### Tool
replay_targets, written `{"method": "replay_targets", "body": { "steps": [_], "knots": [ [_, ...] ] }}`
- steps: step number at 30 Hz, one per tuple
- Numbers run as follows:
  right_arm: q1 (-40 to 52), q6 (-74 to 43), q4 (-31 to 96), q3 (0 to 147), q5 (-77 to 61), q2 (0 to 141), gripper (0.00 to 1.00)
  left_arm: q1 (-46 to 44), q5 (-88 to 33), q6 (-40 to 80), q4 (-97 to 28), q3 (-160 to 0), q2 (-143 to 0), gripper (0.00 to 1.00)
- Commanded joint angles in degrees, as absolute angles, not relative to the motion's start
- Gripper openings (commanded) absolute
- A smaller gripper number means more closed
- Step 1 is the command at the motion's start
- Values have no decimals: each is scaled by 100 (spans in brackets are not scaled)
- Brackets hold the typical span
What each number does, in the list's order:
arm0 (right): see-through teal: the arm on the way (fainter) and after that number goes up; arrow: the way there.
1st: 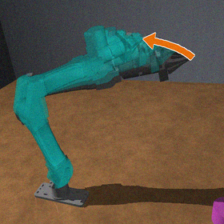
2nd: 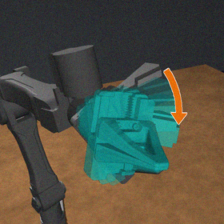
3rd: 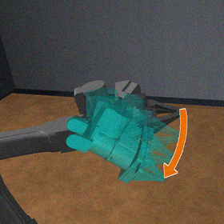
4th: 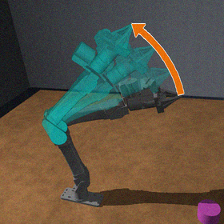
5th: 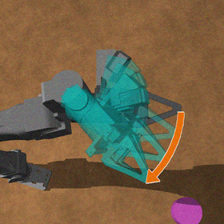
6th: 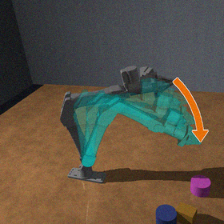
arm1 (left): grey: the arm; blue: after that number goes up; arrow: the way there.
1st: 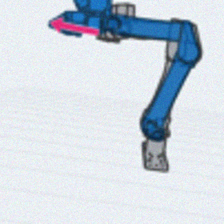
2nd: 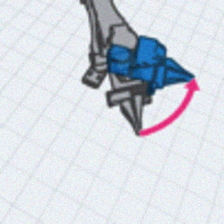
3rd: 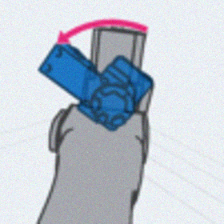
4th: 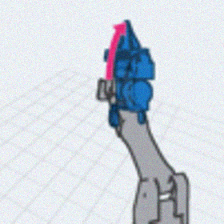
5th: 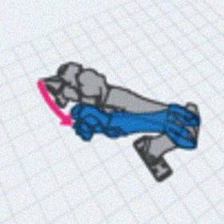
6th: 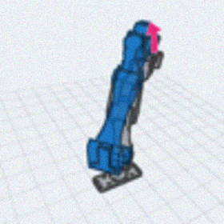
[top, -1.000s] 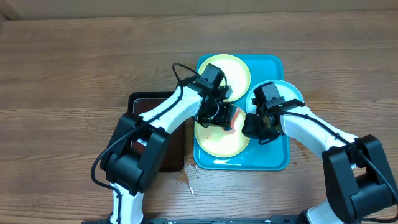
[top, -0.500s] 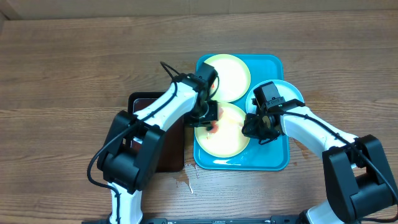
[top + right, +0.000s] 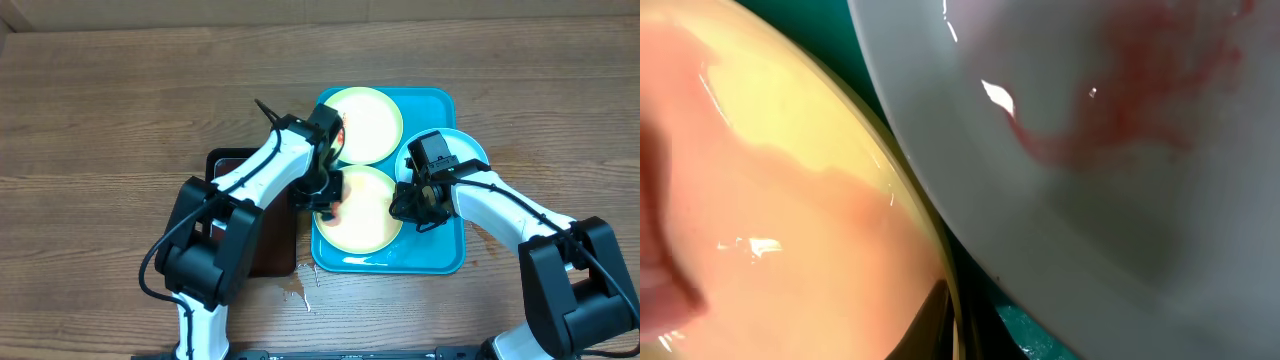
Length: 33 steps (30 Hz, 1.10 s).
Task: Clean dirty plates on tray and stack at the side
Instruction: 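Scrub the lower yellow plate with the sponge while the right gripper holds it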
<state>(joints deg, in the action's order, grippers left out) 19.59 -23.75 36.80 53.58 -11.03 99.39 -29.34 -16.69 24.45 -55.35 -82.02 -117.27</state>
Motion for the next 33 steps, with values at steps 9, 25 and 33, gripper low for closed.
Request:
{"method": "replay_targets", "body": {
  "steps": [9, 25, 33],
  "knots": [
    [1977, -2383, 3667, 5284, -602, 10235, 4, -3527, -2488, 2786, -4899, -8178, -11786, 4],
    [1977, -2381, 3675, 5284, -604, 10235, 4, -3487, 969, 2766, -6337, -8182, -11786, 4],
    [1977, -2383, 3675, 5284, -604, 10235, 4, -3138, 578, 2764, -6213, -8460, -11786, 4]
  ]
}}
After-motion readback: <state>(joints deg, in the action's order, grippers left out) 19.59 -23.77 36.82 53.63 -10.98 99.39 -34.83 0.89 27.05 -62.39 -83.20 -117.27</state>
